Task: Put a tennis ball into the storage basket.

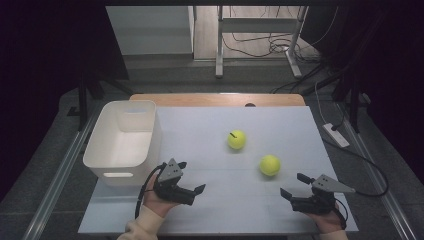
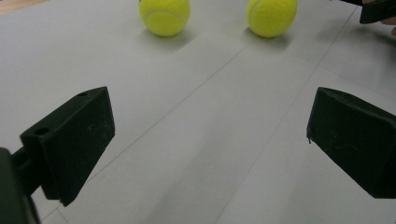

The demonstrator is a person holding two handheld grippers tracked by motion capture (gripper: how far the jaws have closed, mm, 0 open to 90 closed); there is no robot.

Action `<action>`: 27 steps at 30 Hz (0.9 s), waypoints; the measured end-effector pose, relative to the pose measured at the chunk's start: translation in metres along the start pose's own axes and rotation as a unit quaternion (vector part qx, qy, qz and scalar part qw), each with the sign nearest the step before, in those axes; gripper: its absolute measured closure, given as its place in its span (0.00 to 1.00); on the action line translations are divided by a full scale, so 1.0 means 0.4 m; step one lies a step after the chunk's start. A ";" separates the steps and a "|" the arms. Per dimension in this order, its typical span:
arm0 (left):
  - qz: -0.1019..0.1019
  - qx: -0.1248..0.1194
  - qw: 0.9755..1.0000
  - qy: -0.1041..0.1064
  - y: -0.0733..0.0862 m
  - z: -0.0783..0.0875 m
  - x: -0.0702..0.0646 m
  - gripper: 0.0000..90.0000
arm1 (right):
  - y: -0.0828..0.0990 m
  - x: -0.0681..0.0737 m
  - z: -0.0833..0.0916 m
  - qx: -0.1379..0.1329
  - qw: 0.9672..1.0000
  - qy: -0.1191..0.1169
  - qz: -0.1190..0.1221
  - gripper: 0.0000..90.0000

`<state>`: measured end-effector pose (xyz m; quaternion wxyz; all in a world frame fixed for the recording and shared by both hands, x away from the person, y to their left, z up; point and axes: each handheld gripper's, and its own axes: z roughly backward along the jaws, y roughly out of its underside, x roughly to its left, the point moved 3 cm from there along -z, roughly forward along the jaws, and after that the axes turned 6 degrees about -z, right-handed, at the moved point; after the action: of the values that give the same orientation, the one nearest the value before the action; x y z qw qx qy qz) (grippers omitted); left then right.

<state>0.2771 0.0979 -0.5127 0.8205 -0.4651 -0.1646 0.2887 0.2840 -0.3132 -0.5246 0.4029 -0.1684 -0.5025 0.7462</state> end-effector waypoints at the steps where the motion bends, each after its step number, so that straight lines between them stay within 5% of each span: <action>1: 0.000 0.001 1.000 -0.001 -0.005 -0.004 0.002 0.02 | 0.000 0.000 0.000 0.000 1.000 0.000 0.000 0.13; 27: 0.000 0.004 1.000 0.005 -0.069 -0.069 0.020 0.02 | -0.001 0.002 -0.003 0.002 1.000 -0.001 0.004 0.13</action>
<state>0.3071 0.0734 -0.5030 0.8233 -0.4630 -0.1587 0.2873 0.2847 -0.3117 -0.5246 0.3999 -0.1687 -0.5004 0.7491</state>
